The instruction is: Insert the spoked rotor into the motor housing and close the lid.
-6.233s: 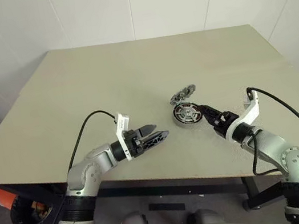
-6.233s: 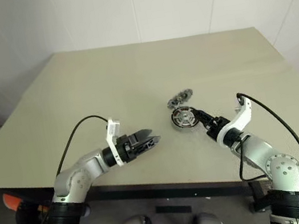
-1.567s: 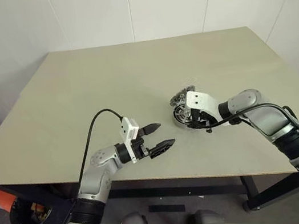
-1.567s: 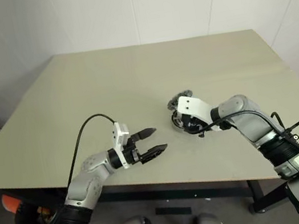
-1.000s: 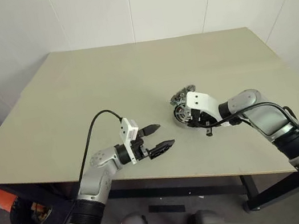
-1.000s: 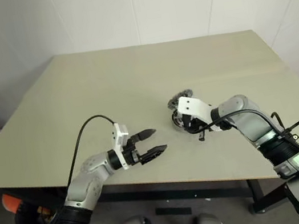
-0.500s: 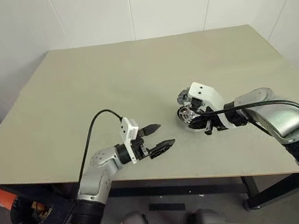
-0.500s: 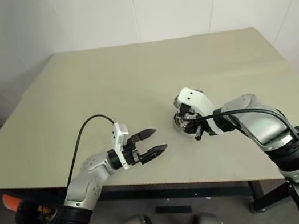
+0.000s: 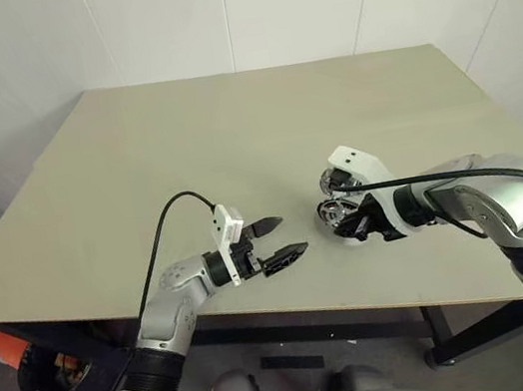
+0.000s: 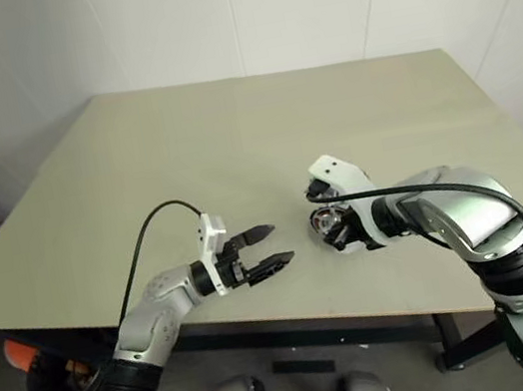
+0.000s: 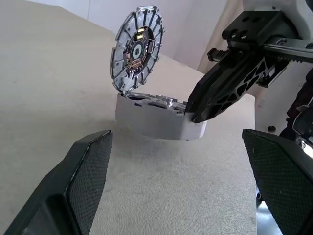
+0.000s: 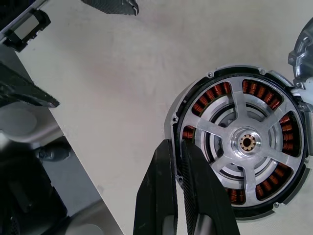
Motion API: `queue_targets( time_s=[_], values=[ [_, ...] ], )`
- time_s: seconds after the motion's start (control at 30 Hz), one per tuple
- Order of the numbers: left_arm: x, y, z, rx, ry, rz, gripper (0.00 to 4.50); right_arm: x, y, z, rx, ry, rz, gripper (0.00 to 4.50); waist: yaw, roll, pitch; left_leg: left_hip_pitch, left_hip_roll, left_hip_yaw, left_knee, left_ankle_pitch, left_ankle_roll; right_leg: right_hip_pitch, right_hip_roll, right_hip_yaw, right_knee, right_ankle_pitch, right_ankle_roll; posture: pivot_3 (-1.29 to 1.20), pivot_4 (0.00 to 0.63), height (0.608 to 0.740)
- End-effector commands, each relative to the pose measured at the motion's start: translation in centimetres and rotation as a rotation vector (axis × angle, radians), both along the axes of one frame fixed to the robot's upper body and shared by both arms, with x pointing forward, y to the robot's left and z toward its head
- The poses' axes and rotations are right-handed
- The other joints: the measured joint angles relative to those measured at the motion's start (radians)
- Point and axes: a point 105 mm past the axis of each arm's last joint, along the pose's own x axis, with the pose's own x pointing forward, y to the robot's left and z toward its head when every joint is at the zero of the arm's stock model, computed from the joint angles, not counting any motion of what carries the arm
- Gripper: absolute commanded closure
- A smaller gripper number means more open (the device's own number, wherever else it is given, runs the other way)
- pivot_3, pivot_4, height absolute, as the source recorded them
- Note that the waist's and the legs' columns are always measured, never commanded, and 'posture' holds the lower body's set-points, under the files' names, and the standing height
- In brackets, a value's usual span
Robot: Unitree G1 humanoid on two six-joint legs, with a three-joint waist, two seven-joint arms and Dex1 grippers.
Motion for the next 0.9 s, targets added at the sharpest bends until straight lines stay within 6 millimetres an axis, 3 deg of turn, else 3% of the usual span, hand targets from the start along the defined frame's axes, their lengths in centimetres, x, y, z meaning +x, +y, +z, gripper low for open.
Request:
queue_targets(
  time_s=[0.03, 0.27, 0.57, 0.73, 0.9],
  values=[
    [0.2, 0.0, 1.6, -0.028, -0.05, 0.002, 0.0, 1.2, -0.1, 0.4, 0.02, -0.054, -0.087, 4.48, 0.0, 0.0, 0.0, 0.0, 0.0, 0.0, 0.0, 0.0, 0.0, 0.0, 0.0, 0.0, 0.0, 0.0, 0.0, 0.0, 0.0, 0.74],
    [0.3, 0.1, 1.6, -0.019, -0.046, 0.009, 0.0, 2.2, 1.3, -0.3, 0.073, -0.053, -0.17, 4.48, -0.003, 0.0, 0.0, 0.004, 0.0, 0.0, 0.0, 0.001, -0.001, 0.003, 0.0, 0.001, 0.0, 0.0, 0.001, 0.0, 0.0, 0.74],
    [0.4, 0.2, 1.3, -0.016, -0.038, 0.003, 0.0, 3.4, 5.2, 2.7, 0.305, -0.067, -0.151, 1.8, -0.003, 0.0, 0.0, 0.005, 0.0, 0.0, -0.003, 0.004, -0.008, 0.001, 0.0, 0.001, 0.004, -0.004, 0.006, 0.0, 0.0, 0.74],
    [0.4, 0.3, 1.2, -0.015, -0.036, 0.004, 0.0, 3.1, 6.1, 4.4, 0.378, -0.075, -0.089, 1.8, -0.001, 0.0, 0.0, 0.003, -0.001, 0.0, -0.004, 0.004, -0.007, 0.0, 0.0, 0.001, 0.002, 0.0, 0.001, 0.0, 0.0, 0.74],
    [0.5, 0.4, 1.1, -0.015, -0.034, 0.006, 0.0, 0.6, 5.4, 5.5, 0.243, -0.2, 0.114, 1.8, 0.002, 0.0, 0.0, 0.003, -0.001, 0.0, -0.005, 0.004, -0.007, 0.001, 0.0, 0.001, -0.001, -0.001, 0.003, 0.0, 0.0, 0.74]
  ],
)
